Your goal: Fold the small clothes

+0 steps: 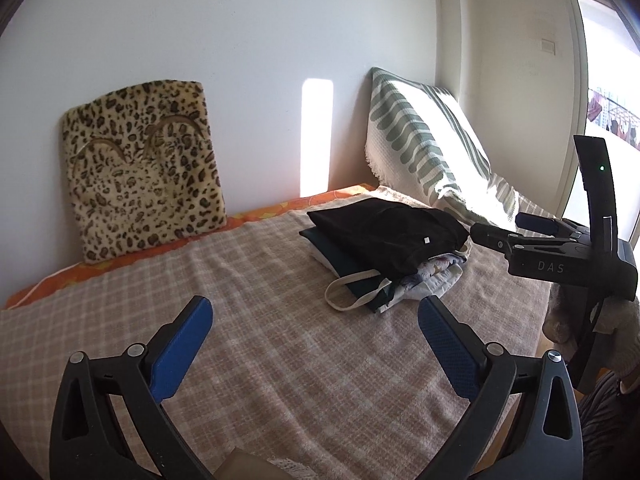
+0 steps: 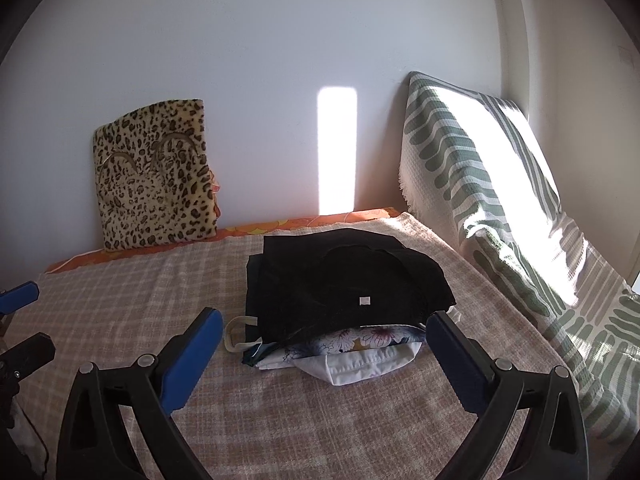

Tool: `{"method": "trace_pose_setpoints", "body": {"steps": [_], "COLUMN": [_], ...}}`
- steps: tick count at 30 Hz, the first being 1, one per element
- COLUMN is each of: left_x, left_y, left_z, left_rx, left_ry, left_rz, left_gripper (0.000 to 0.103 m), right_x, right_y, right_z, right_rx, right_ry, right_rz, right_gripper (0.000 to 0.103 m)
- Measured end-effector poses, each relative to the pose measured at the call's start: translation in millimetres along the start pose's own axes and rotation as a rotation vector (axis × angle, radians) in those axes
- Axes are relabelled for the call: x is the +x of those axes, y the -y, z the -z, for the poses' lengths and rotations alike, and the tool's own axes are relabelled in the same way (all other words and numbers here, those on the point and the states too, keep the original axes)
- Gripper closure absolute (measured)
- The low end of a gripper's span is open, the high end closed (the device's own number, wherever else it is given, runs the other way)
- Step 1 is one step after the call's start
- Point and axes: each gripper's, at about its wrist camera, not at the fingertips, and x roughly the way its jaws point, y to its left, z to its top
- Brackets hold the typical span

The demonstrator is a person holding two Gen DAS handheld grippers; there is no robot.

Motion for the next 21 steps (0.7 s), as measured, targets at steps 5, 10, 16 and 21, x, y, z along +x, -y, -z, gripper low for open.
{"method": "trace_pose_setpoints", "body": {"steps": [5, 10, 16, 21], "left_x": [4, 10, 18, 20], "left_y": [-7, -9, -14, -15], "left_z": [10, 16, 20, 21], "left_rx": [-0.026, -0.009, -0.024, -0.024], "left_ry": [-0.005, -0.017, -0.037, -0.049], "left_rz": [-0.023, -0.048, -0.048, -0.049], "left_gripper": [0.001, 0.001, 0.001, 0.001], "right_x": [3, 8, 11, 13], "right_y": [-4, -8, -12, -11], "right_z": [8, 12, 15, 15], "right_rx": [0.004, 0.01, -0.02, -0.022], "right_ry": [0.017, 0.02, 0.024, 0.027], "right_rz": [0.026, 0.034, 0.042, 0.042], "right_gripper": [0.0, 0.0, 0.0, 0.0]}}
